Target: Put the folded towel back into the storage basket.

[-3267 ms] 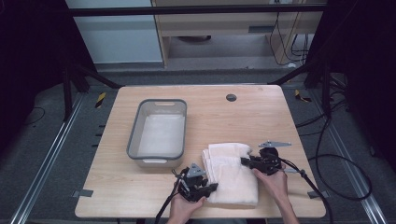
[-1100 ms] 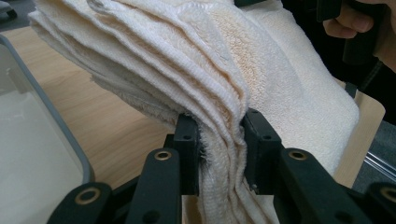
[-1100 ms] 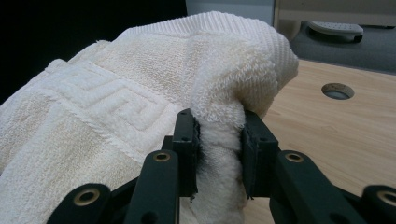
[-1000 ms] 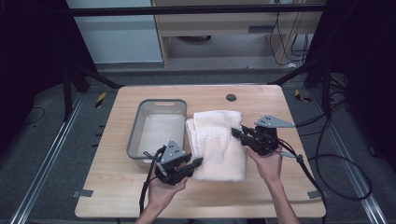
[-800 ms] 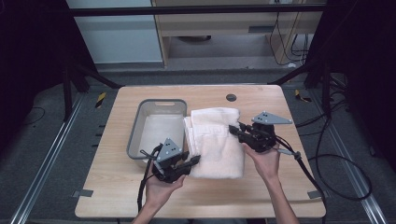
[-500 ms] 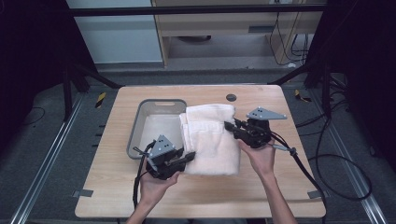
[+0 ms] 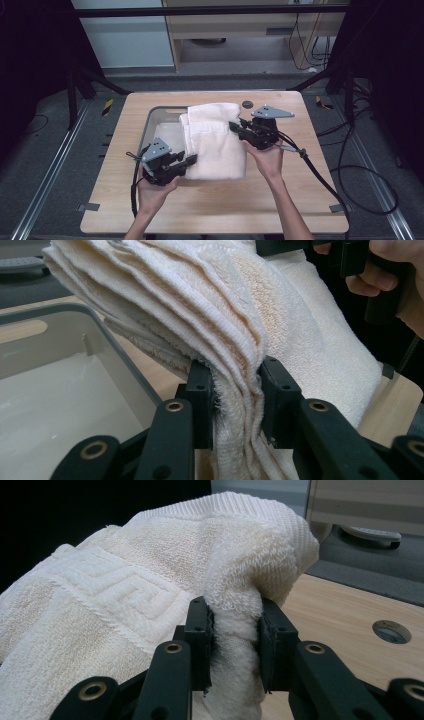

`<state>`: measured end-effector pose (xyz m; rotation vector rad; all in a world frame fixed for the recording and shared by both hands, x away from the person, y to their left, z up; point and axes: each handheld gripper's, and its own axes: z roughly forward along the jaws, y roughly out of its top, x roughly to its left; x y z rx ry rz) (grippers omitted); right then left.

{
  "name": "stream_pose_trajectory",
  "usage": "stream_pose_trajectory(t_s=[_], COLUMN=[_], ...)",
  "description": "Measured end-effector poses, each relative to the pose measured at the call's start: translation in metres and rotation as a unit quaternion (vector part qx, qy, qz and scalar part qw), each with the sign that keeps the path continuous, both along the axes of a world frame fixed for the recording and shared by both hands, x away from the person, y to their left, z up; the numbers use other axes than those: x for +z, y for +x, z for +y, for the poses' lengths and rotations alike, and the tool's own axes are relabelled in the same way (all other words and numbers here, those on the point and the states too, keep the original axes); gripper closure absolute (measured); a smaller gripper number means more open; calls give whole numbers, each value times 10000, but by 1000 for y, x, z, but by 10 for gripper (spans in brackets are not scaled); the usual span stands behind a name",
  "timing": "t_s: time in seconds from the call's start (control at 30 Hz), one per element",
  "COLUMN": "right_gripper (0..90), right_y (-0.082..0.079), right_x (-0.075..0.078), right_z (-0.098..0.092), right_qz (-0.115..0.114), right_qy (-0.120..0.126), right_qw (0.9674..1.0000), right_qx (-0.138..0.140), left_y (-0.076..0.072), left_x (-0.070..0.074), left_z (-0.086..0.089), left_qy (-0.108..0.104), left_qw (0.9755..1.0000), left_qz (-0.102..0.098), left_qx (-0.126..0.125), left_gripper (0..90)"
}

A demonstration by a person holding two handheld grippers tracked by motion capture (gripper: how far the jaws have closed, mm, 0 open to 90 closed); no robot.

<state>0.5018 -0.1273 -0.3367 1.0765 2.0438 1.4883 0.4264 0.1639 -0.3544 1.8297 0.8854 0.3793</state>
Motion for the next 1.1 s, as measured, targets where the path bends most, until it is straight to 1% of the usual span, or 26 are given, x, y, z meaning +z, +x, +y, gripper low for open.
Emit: stream_pose_trajectory(t_s=[0.53, 0.8, 1.1], right_gripper=[707, 707, 707], right_y=[20, 30, 40], right_x=[12, 18, 23], right_z=[34, 55, 80], right_qz=[-47, -77, -140], right_qy=[41, 60, 16], right_qw=[9998, 9996, 9993], right_qx=[162, 253, 350], left_y=[9, 12, 15], left_x=[9, 14, 16], left_z=[33, 51, 71], left_qy=[-167, -266, -292], left_qw=[9994, 9982, 9967], left_qz=[2, -38, 0], left_qx=[319, 535, 759], left_gripper=[693, 694, 694])
